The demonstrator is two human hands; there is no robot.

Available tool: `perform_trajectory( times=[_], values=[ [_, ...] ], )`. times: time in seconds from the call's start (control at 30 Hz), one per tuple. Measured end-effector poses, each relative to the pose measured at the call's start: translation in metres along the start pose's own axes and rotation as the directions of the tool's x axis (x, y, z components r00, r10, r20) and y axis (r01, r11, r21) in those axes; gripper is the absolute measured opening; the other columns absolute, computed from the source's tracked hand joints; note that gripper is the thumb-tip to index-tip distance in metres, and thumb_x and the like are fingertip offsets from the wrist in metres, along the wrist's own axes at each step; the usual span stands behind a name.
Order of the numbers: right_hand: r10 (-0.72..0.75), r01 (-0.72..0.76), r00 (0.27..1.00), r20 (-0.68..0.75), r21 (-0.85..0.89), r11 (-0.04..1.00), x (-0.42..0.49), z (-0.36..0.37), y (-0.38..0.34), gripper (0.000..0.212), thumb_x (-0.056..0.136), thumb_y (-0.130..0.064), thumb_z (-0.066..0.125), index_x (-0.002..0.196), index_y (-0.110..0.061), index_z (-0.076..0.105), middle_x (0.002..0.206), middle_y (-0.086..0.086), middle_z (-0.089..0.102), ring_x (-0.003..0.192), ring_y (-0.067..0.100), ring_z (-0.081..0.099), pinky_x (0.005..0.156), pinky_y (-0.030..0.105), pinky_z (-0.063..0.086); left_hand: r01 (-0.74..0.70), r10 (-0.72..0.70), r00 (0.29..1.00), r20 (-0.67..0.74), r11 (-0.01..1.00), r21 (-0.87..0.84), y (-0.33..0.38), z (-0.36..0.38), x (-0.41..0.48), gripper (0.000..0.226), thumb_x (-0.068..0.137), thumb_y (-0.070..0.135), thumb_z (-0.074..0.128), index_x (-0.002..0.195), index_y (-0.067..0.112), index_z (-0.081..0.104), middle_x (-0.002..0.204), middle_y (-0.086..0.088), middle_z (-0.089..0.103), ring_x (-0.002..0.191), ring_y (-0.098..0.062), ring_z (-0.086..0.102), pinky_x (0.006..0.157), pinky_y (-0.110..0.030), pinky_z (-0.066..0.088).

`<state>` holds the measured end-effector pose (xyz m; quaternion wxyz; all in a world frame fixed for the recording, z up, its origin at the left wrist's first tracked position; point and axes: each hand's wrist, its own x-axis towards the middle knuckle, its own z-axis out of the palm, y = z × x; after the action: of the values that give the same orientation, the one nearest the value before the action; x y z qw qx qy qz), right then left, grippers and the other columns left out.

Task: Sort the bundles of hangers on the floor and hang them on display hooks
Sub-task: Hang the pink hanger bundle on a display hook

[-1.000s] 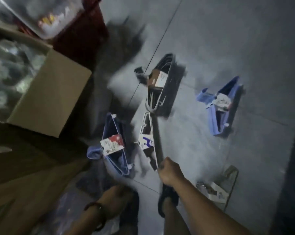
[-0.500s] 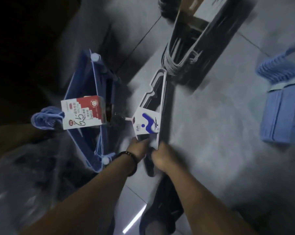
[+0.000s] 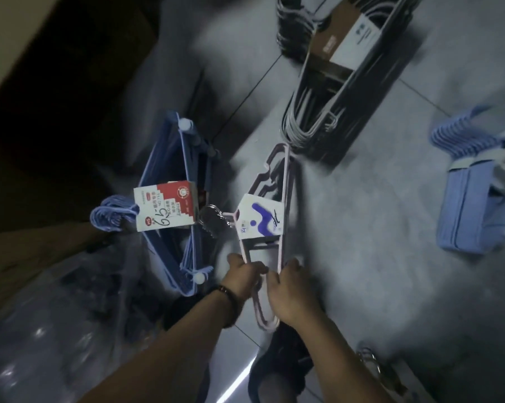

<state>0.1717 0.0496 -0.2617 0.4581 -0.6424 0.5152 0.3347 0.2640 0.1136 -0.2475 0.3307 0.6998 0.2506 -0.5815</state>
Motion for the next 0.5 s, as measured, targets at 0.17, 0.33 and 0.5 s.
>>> perform_trajectory(
  times=[0.17, 0.33, 0.5],
  values=[
    [-0.059, 0.049, 0.99, 0.131, 0.074, 0.996, -0.06, -0.03, -0.005, 0.031, 0.11, -0.027, 0.037, 0.105, -0.006, 0.059, 0.104, 0.009, 0.06, 0.086, 0.018, 0.059, 0.062, 0.019, 0.04, -0.146, 0.142, 0.981, -0.131, 0.989, -0.023, 0.006, 0.006, -0.07, 0.035, 0.092, 0.013, 0.06, 0.11, 0.018, 0.031, 0.101, -0.008, 0.056, 0.082, -0.022, 0.058, 0.071, -0.038, 0.053],
    [-0.096, 0.061, 0.978, 0.188, 0.183, 0.981, -0.164, -0.083, -0.018, 0.048, 0.103, -0.05, 0.038, 0.114, -0.013, 0.066, 0.115, 0.009, 0.07, 0.103, 0.025, 0.066, 0.097, 0.038, 0.053, -0.273, 0.284, 0.958, -0.05, 0.949, 0.156, 0.037, -0.011, -0.183, 0.035, 0.085, 0.017, 0.059, 0.105, 0.025, 0.031, 0.11, -0.012, 0.062, 0.099, -0.03, 0.066, 0.088, -0.056, 0.059],
    [-0.386, 0.371, 0.88, -0.277, -0.105, 0.923, -0.307, -0.219, -0.072, 0.066, 0.1, -0.054, 0.054, 0.153, -0.03, 0.023, 0.149, -0.003, 0.033, 0.131, 0.016, 0.048, 0.1, 0.025, 0.045, -0.409, 0.37, 0.912, 0.175, 0.844, 0.347, 0.093, -0.044, -0.323, 0.044, 0.091, 0.001, 0.059, 0.121, 0.021, 0.034, 0.118, -0.005, 0.063, 0.097, -0.022, 0.068, 0.064, -0.024, 0.058]
  ],
)
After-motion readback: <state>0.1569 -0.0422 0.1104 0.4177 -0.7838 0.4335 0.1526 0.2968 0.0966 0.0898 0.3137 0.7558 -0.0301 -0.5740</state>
